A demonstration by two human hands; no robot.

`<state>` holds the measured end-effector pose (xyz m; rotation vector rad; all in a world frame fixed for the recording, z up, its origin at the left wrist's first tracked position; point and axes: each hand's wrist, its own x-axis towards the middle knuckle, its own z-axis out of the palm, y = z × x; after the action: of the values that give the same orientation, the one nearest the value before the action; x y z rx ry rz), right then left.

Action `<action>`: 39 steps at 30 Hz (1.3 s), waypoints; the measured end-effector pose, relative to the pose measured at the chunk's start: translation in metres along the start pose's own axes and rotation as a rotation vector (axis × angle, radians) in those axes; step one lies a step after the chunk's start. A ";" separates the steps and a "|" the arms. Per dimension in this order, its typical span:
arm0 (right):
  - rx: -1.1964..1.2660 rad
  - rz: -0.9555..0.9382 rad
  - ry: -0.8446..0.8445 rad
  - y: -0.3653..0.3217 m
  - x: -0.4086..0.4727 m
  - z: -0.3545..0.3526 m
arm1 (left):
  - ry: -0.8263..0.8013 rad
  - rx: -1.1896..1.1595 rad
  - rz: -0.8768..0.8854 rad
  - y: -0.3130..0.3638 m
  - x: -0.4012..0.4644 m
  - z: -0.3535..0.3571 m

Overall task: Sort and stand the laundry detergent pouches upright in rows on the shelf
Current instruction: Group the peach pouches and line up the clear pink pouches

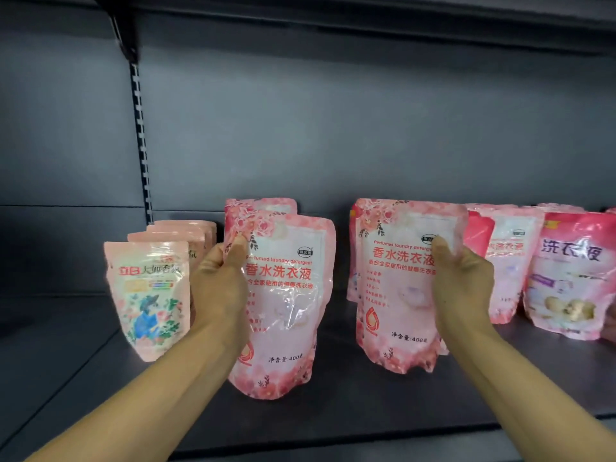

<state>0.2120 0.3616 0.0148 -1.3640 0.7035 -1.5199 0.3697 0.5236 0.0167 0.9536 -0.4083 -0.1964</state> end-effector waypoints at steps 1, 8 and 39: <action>-0.019 -0.017 0.028 0.003 -0.003 0.007 | -0.014 -0.010 -0.012 0.000 0.006 -0.004; -0.126 -0.099 0.103 0.031 -0.009 0.021 | -0.076 -0.071 -0.086 -0.006 0.029 -0.019; -0.023 -0.079 -0.401 0.039 -0.039 0.111 | -0.158 0.249 0.161 -0.028 0.053 -0.034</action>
<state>0.3263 0.4001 -0.0124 -1.6665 0.4199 -1.2451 0.4324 0.5159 -0.0104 1.1480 -0.6634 -0.0749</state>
